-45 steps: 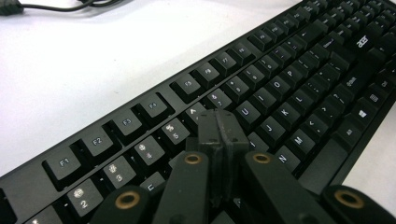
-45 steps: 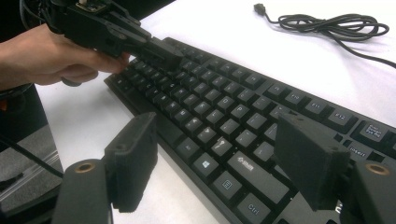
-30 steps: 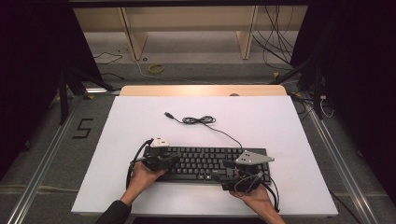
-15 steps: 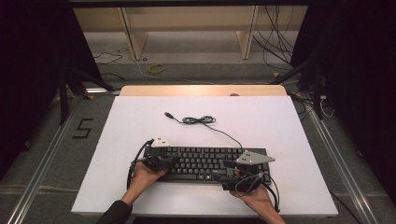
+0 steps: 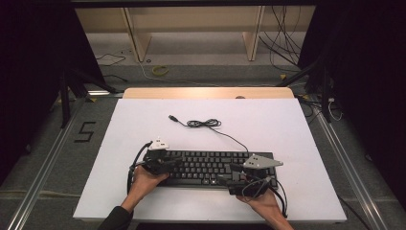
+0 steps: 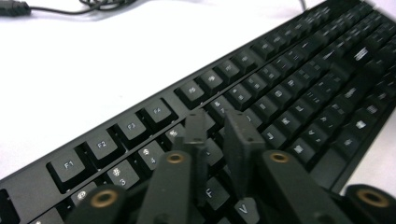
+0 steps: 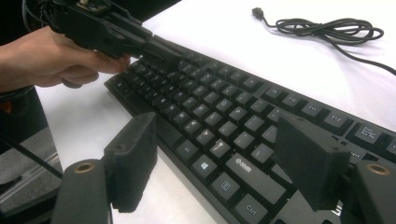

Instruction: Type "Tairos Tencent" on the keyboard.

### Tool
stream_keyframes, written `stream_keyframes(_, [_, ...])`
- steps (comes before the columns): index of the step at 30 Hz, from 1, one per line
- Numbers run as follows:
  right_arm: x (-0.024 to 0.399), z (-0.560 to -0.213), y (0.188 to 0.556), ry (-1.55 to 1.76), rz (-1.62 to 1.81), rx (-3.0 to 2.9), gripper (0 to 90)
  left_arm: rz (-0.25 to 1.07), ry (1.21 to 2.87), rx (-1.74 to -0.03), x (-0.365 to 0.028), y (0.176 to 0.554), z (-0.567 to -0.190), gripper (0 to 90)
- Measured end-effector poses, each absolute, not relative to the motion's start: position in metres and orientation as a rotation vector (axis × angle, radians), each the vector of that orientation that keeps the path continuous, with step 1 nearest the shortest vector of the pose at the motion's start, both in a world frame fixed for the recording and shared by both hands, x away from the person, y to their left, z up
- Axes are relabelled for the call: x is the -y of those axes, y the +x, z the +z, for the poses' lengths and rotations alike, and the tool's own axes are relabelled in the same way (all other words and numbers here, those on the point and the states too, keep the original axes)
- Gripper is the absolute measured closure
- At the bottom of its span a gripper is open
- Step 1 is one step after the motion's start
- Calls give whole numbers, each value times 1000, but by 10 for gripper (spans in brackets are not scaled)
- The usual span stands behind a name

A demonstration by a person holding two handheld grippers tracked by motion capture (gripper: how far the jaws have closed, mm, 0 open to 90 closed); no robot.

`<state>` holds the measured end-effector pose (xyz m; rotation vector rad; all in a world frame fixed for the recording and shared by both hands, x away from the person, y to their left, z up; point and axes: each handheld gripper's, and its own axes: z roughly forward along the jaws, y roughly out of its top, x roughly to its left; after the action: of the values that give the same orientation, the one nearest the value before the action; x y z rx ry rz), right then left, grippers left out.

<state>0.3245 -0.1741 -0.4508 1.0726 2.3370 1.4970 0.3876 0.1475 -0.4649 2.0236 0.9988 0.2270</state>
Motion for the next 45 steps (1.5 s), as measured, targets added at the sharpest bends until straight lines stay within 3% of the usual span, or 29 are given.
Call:
stream_keyframes(8, [182, -449, 323, 1080, 1501, -2313, 310, 180, 1939, -961, -160, 379, -458, 626])
stream_keyframes(13, [191, -450, 321, 1097, 1505, -2286, 310, 183, 1896, -942, -166, 371, -454, 481])
stream_keyframes(19, [197, -449, 318, 1101, 1512, -2266, 311, 189, 1855, -927, -171, 363, -451, 394])
stream_keyframes(32, [212, -451, 306, 1083, 1526, -2227, 311, 178, 1754, -893, -185, 336, -451, 292])
stream_keyframes(45, [232, -456, 294, 1102, 1507, -2175, 307, 185, 1763, -869, -192, 315, -456, 252])
